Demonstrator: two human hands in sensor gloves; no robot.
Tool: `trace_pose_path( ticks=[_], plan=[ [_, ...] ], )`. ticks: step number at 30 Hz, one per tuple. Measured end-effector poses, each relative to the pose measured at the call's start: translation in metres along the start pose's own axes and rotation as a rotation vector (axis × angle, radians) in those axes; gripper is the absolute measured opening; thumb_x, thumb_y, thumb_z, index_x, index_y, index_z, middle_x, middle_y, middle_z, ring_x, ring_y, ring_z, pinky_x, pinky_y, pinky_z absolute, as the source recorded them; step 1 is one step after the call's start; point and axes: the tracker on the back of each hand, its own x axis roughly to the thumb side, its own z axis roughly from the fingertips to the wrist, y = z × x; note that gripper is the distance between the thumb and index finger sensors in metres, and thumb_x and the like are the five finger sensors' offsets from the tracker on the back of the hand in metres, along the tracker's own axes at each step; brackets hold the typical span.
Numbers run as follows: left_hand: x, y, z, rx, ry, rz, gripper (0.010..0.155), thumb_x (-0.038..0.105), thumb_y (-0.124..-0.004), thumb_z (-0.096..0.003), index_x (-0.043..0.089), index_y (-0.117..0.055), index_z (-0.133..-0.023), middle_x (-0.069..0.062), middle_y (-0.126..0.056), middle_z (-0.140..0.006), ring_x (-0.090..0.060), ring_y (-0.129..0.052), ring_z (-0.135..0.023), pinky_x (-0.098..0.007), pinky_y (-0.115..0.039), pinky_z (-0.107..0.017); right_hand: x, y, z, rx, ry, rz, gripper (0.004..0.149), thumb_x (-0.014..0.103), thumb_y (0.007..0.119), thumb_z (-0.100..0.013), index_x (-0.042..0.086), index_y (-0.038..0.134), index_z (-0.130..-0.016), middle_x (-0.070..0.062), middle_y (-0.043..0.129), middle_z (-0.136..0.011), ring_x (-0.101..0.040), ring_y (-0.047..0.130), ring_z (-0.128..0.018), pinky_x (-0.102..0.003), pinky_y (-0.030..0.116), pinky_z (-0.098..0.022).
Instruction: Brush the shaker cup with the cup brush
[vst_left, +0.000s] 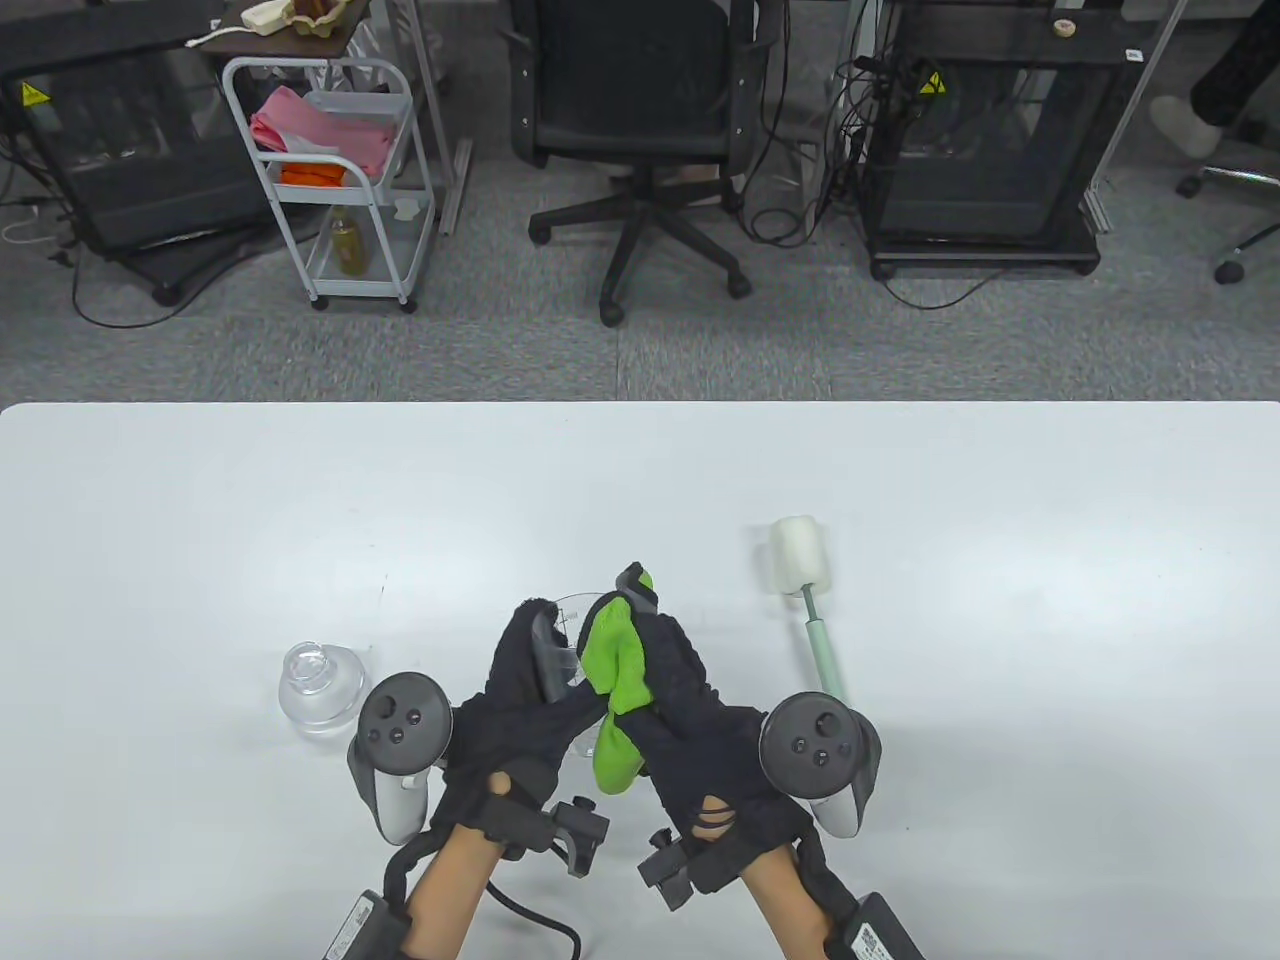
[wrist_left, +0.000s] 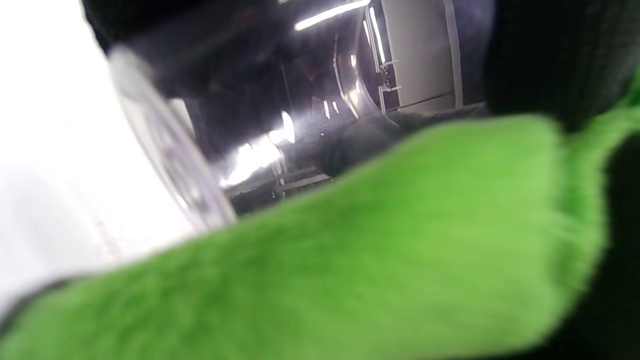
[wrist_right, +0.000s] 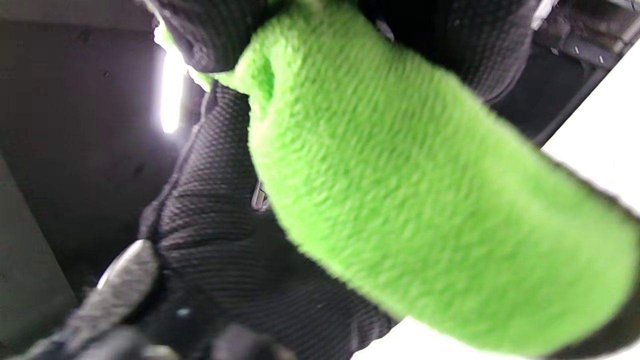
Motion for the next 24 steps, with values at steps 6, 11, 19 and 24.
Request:
trace_pose_path(
  ticks=[6, 11, 19, 24],
  plan=[
    [0.004, -0.003, 0.001, -0.030, -0.050, 0.113, 0.109, 0.064, -0.086, -0.0392, 0.002, -0.027, -0.106, -0.024, -0.059, -0.106, -0.044, -0.085, -0.086, -0.058, -0.082, -0.058, -0.011, -0.004, -0.003, -0.024, 0.013, -0.081, 0.067, 0.047, 0.067, -0.045, 0.036, 0.035, -0.103, -0.021, 0.047, -0.107, -0.046, 0.071, -0.088, -0.049, 0.077, -0.060],
    [0.008, -0.009, 0.001, -0.110, -0.108, 0.172, 0.105, 0.061, -0.079, -0.0440, 0.002, -0.017, -0.104, -0.026, -0.057, -0.107, -0.047, -0.084, -0.089, -0.057, -0.082, -0.058, -0.025, -0.008, -0.005, 0.022, 0.067, -0.291, 0.068, 0.052, 0.062, -0.048, 0.032, 0.031, -0.105, -0.022, 0.048, -0.107, -0.045, 0.071, -0.089, -0.048, 0.075, -0.062],
    [0.009, -0.027, 0.004, -0.153, -0.055, 0.245, 0.109, 0.066, -0.074, -0.0459, 0.005, -0.004, -0.102, -0.034, -0.034, -0.113, -0.063, -0.054, -0.101, -0.071, -0.063, -0.063, -0.018, -0.006, -0.005, 0.066, -0.044, -0.146, 0.069, 0.051, 0.064, -0.049, 0.035, 0.031, -0.106, -0.020, 0.045, -0.109, -0.048, 0.062, -0.091, -0.050, 0.069, -0.065],
    [0.007, -0.022, 0.005, -0.131, -0.007, 0.241, 0.111, 0.074, -0.079, -0.0374, 0.011, -0.023, -0.109, -0.025, -0.036, -0.107, -0.044, -0.064, -0.089, -0.063, -0.068, -0.061, -0.003, -0.003, -0.001, 0.009, -0.143, 0.058, 0.069, 0.055, 0.063, -0.048, 0.039, 0.028, -0.105, -0.016, 0.041, -0.110, -0.044, 0.061, -0.094, -0.048, 0.068, -0.067]
  ],
)
